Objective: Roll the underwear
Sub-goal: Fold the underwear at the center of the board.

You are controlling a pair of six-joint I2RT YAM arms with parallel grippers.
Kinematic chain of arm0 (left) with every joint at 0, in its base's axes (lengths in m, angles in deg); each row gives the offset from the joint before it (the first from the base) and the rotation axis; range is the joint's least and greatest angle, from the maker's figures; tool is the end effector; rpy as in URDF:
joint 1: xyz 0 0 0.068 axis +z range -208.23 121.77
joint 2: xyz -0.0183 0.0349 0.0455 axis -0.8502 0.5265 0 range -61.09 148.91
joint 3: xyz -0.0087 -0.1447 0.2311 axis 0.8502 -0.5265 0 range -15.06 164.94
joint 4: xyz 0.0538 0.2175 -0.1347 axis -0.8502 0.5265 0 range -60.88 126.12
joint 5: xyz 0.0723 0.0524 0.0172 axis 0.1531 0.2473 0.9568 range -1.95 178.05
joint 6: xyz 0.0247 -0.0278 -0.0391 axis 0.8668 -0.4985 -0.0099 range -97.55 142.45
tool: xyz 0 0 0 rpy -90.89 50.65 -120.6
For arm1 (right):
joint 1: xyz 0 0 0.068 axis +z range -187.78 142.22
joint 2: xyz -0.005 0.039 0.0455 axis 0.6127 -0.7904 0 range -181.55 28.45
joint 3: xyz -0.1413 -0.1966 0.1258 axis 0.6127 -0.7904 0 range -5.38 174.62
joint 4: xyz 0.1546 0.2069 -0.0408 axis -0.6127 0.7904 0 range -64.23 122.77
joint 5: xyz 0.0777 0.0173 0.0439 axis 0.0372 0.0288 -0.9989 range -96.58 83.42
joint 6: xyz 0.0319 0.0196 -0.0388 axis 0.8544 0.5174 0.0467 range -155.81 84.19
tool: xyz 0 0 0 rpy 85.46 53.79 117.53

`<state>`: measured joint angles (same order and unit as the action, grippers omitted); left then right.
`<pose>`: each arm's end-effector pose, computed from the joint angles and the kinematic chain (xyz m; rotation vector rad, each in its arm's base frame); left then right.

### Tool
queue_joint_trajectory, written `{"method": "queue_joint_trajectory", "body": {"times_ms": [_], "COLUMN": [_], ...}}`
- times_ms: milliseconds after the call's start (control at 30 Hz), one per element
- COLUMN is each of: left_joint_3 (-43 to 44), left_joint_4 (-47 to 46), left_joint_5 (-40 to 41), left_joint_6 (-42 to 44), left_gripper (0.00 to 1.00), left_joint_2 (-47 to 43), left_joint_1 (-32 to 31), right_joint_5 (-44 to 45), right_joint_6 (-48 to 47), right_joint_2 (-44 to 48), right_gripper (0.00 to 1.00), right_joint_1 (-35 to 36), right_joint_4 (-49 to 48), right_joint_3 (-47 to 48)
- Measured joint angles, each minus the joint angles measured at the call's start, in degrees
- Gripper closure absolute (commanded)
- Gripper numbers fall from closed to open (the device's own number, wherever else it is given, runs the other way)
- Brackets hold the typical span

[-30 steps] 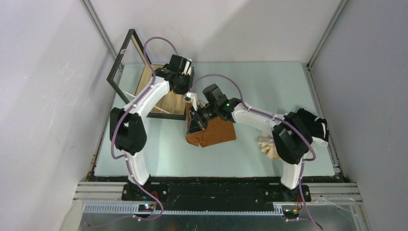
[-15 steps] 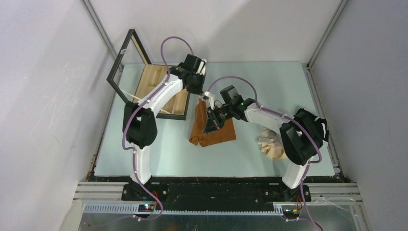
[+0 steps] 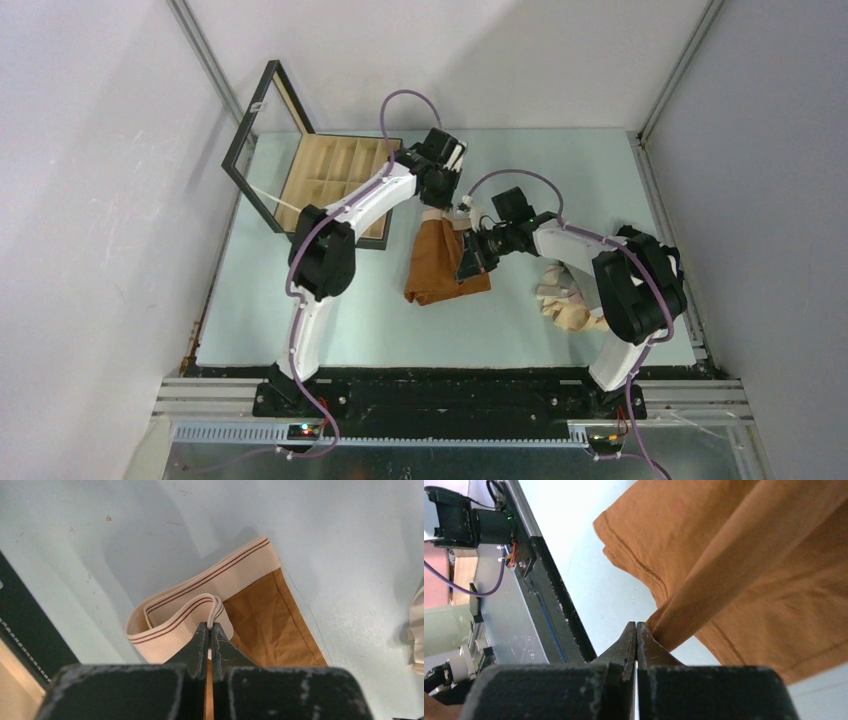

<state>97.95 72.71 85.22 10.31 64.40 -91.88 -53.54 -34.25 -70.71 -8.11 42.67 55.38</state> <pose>0.4042 -0.2711 0.2430 0.5027 2.5416 -0.3666 0.2888 0.1944 0.1882 -0.9361 2.3426 1.2562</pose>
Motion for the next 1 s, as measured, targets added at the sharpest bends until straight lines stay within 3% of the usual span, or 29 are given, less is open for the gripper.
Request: {"method": "queue_joint_trajectory", "body": {"times_ms": [333, 1000], "left_joint_3": [4.20, 5.53], "left_joint_4": [-1.42, -3.98], "left_joint_5": [1.40, 2.93], "left_joint_6": [-0.13, -0.46], "left_gripper": [1.00, 1.00], "left_joint_2": [4.55, 8.24], "left_joint_1": [-2.45, -4.11], "right_joint_5": [0.39, 4.24], "right_joint_6": [-0.17, -0.02], "right_joint_2": [-1.14, -1.51], "right_gripper": [1.00, 1.00], "right_joint_1": [-5.53, -7.34], "right_joint_4": [1.36, 2.45], "right_joint_3": [-1.88, -3.10]}}
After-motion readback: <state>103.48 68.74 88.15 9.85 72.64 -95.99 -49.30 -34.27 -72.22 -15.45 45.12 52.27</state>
